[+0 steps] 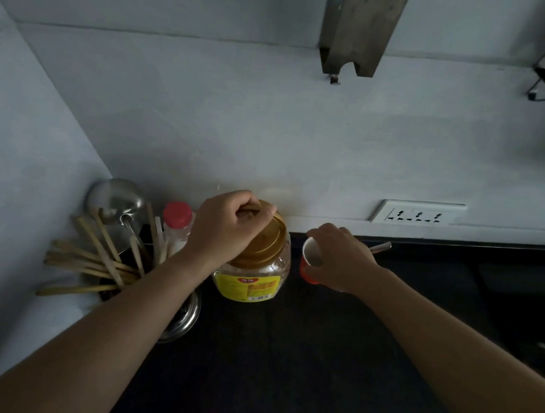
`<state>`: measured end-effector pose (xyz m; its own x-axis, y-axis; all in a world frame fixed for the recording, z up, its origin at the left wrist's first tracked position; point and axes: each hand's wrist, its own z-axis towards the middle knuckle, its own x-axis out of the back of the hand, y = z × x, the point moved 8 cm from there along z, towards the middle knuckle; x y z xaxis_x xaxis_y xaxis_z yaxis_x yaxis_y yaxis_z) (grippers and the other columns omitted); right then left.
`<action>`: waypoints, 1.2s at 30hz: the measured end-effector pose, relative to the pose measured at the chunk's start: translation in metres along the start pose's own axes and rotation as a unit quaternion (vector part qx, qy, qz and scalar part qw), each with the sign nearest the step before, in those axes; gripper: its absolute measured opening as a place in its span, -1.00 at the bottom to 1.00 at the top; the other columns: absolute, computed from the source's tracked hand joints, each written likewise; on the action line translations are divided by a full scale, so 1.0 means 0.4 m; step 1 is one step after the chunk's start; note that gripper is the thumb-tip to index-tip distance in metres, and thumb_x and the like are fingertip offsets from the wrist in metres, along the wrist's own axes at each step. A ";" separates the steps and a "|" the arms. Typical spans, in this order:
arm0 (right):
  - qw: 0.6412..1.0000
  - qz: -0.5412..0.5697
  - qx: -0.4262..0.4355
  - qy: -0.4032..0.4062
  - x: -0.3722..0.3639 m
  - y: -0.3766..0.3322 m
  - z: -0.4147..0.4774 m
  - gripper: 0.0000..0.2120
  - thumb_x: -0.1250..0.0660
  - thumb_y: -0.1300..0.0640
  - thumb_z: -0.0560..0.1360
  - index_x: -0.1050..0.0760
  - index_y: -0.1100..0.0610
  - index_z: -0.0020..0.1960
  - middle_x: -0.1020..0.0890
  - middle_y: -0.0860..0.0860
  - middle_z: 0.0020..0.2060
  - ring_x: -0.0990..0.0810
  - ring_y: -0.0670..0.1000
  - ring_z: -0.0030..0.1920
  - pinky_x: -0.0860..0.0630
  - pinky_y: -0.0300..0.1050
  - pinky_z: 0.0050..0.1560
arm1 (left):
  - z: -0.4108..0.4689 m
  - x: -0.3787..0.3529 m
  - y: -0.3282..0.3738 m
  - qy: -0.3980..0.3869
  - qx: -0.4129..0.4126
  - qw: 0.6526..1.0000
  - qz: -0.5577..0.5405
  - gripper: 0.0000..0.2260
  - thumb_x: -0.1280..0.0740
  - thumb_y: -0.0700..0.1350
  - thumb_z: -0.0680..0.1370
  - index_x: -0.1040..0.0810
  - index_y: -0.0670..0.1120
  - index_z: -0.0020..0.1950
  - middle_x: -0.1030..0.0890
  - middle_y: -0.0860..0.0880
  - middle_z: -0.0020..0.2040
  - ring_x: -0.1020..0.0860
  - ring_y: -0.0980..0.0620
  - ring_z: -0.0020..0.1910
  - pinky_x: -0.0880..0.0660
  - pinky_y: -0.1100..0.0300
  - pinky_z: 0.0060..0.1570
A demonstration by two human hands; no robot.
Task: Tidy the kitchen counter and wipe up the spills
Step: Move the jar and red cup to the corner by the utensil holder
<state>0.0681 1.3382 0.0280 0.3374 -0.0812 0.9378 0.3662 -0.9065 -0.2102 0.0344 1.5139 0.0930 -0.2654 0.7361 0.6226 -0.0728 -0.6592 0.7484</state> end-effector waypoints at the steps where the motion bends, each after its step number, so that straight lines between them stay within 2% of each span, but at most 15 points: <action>1: 1.000 0.000 0.000 0.000 -0.002 0.002 0.006 -0.45 -0.38 -0.05 0.39 -0.32 0.05 0.31 -0.41 0.02 0.25 -0.40 0.08 0.21 -0.48 0.05 0.10 | -0.003 -0.003 0.001 0.005 -0.005 1.000 -0.003 -0.76 -0.36 0.09 0.46 -0.56 -0.06 -0.27 -0.58 0.04 -0.36 -0.53 0.17 -0.21 -0.37 0.40 -0.36; 5: 1.000 -0.005 -0.002 -0.009 -0.025 0.010 0.027 -0.45 -0.40 -0.03 0.38 -0.32 0.06 0.30 -0.41 0.04 0.23 -0.42 0.08 0.19 -0.50 0.05 0.08 | -0.013 -0.006 0.004 0.013 -0.029 0.999 -0.008 -0.78 -0.33 0.09 0.43 -0.54 -0.04 -0.29 -0.58 0.06 -0.39 -0.55 0.17 -0.26 -0.39 0.39 -0.37; 9: 0.999 -0.010 -0.007 -0.031 -0.075 0.020 0.048 -0.47 -0.42 -0.03 0.37 -0.34 0.05 0.28 -0.41 0.04 0.23 -0.42 0.09 0.21 -0.51 0.07 0.08 | -0.020 -0.009 0.005 0.010 -0.051 0.999 -0.016 -0.77 -0.31 0.10 0.45 -0.54 -0.03 -0.26 -0.58 0.04 -0.36 -0.55 0.11 -0.30 -0.46 0.22 -0.35; 12: 0.999 -0.017 -0.006 -0.050 -0.113 0.027 0.050 -0.41 -0.40 -0.05 0.39 -0.29 0.04 0.34 -0.38 0.06 0.28 -0.39 0.11 0.26 -0.49 0.10 0.13 | -0.021 -0.010 0.006 0.011 -0.054 0.998 -0.015 -0.78 -0.31 0.10 0.46 -0.54 -0.03 -0.24 -0.58 0.05 -0.34 -0.55 0.12 -0.29 -0.47 0.17 -0.33; 15: 0.998 -0.026 0.001 -0.051 -0.131 0.031 0.049 -0.35 -0.38 -0.08 0.40 -0.22 0.04 0.40 -0.33 0.07 0.34 -0.34 0.13 0.31 -0.46 0.12 0.18 | -0.022 -0.012 0.001 -0.002 -0.054 0.999 -0.009 -0.74 -0.26 0.16 0.46 -0.55 -0.01 -0.20 -0.59 0.08 -0.30 -0.55 0.16 -0.26 -0.49 0.21 -0.31; 17: 0.998 -0.024 0.001 -0.050 -0.130 0.029 0.049 -0.30 -0.39 -0.11 0.40 -0.17 0.03 0.42 -0.30 0.07 0.37 -0.31 0.13 0.34 -0.43 0.14 0.21 | -0.023 -0.012 -0.002 -0.025 -0.049 0.998 -0.004 -0.76 -0.26 0.17 0.47 -0.54 0.02 -0.17 -0.58 0.11 -0.28 -0.55 0.19 -0.23 -0.46 0.32 -0.31; 19: 0.999 -0.026 0.006 -0.031 -0.107 0.023 0.036 -0.28 -0.38 -0.13 0.39 -0.17 0.04 0.43 -0.27 0.07 0.39 -0.28 0.13 0.37 -0.38 0.14 0.25 | -0.021 -0.011 -0.002 -0.044 -0.040 0.998 -0.004 -0.81 -0.28 0.15 0.47 -0.54 0.05 -0.16 -0.56 0.11 -0.29 -0.54 0.18 -0.25 -0.39 0.39 -0.33; 22: 0.998 0.035 0.018 0.040 -0.061 0.011 -0.024 -0.38 -0.36 -0.08 0.43 -0.22 0.03 0.41 -0.28 0.02 0.40 -0.25 0.08 0.39 -0.34 0.07 0.29 | -0.014 -0.013 -0.012 -0.066 -0.018 0.998 0.004 -0.79 -0.29 0.16 0.46 -0.56 0.03 -0.14 -0.54 0.01 -0.29 -0.49 0.10 -0.30 -0.38 0.25 -0.32; 25: 0.988 0.116 0.025 0.096 -0.061 0.015 -0.129 -0.48 -0.34 -0.06 0.46 -0.29 0.02 0.36 -0.35 -0.05 0.34 -0.31 0.00 0.35 -0.41 -0.04 0.23 | -0.018 -0.010 -0.006 -0.052 -0.040 0.998 0.011 -0.82 -0.35 0.10 0.45 -0.54 0.05 -0.03 -0.52 0.12 -0.10 -0.50 0.13 -0.09 -0.42 0.27 -0.10; 27: 0.984 0.141 0.013 0.108 -0.096 0.038 -0.186 -0.52 -0.32 -0.09 0.46 -0.33 -0.02 0.32 -0.41 -0.09 0.29 -0.37 -0.06 0.28 -0.44 -0.14 0.15 | -0.034 -0.009 0.002 -0.034 -0.065 0.996 0.046 -0.69 -0.37 0.09 0.41 -0.51 0.04 0.11 -0.47 0.13 0.02 -0.46 0.08 0.07 -0.40 0.19 0.09; 29: 0.979 0.173 -0.024 0.104 -0.141 0.078 -0.217 -0.55 -0.32 -0.12 0.45 -0.37 -0.03 0.29 -0.46 -0.09 0.24 -0.43 -0.10 0.21 -0.45 -0.20 0.10 | -0.057 -0.009 -0.002 -0.021 -0.053 0.997 0.060 -0.53 -0.44 0.05 0.38 -0.44 0.00 0.24 -0.45 0.04 0.17 -0.41 0.04 0.20 -0.36 0.13 0.20; 32: 0.968 0.217 -0.079 0.101 -0.188 0.133 -0.221 -0.52 -0.35 -0.11 0.43 -0.38 0.02 0.29 -0.47 -0.05 0.23 -0.46 -0.07 0.20 -0.42 -0.22 0.12 | -0.087 -0.012 -0.021 -0.015 -0.019 0.998 0.053 -0.33 -0.52 -0.02 0.33 -0.32 -0.01 0.37 -0.38 -0.02 0.31 -0.32 0.07 0.28 -0.28 0.16 0.24; 36: 0.950 0.239 -0.118 0.160 -0.176 0.185 -0.178 -0.40 -0.42 -0.07 0.39 -0.32 0.07 0.35 -0.41 0.01 0.31 -0.44 0.01 0.26 -0.40 -0.16 0.16 | -0.095 -0.018 -0.035 -0.034 0.005 0.999 0.041 -0.22 -0.57 0.00 0.24 -0.27 0.03 0.37 -0.32 -0.03 0.32 -0.32 0.04 0.28 -0.30 0.14 0.21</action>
<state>0.0098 1.2472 -0.0341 0.1209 -0.5945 0.7949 0.0197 -0.7992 -0.6007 0.0007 1.5122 0.0692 -0.2036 0.6888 0.6958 -0.0446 -0.7164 0.6962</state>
